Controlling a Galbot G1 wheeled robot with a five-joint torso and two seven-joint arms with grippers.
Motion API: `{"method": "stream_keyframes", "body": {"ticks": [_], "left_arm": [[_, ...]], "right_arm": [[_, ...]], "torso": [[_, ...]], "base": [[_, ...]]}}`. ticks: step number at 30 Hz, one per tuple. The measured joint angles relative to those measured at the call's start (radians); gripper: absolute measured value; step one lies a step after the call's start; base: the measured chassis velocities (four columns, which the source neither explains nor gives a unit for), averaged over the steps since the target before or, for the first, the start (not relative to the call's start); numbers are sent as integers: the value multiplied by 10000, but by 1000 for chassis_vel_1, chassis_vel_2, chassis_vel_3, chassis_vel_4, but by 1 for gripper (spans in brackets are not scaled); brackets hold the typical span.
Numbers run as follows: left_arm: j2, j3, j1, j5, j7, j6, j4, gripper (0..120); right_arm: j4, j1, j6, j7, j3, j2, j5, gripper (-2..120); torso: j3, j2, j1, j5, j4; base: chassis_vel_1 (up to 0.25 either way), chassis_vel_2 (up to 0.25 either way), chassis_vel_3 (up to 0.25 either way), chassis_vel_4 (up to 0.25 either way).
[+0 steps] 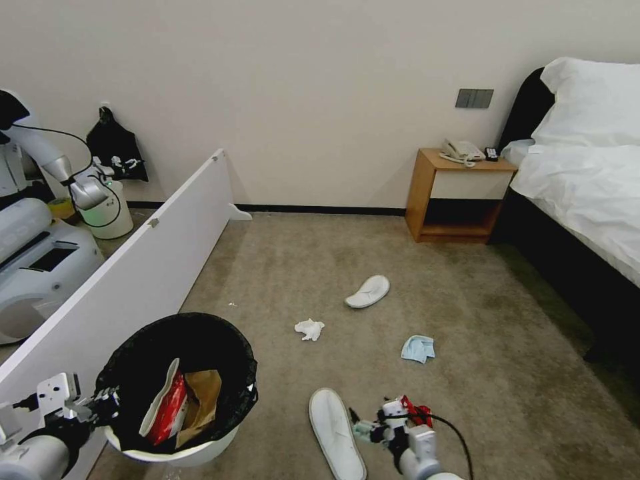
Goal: Pick up the trash bin, then pick up the garbage from the floor and place it into the trash bin.
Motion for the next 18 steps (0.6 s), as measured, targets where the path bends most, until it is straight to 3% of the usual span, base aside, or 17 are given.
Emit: {"method": "stream_keyframes", "body": {"ticks": [18], "left_arm": [[-58, -46, 112, 98, -7, 0, -75, 3]], "right_arm": [[-1378, 1507, -1308, 1075, -985, 732, 1400, 100]], "torso": [[0, -1, 0, 0, 2]], "base": [[0, 0, 0, 0]]}}
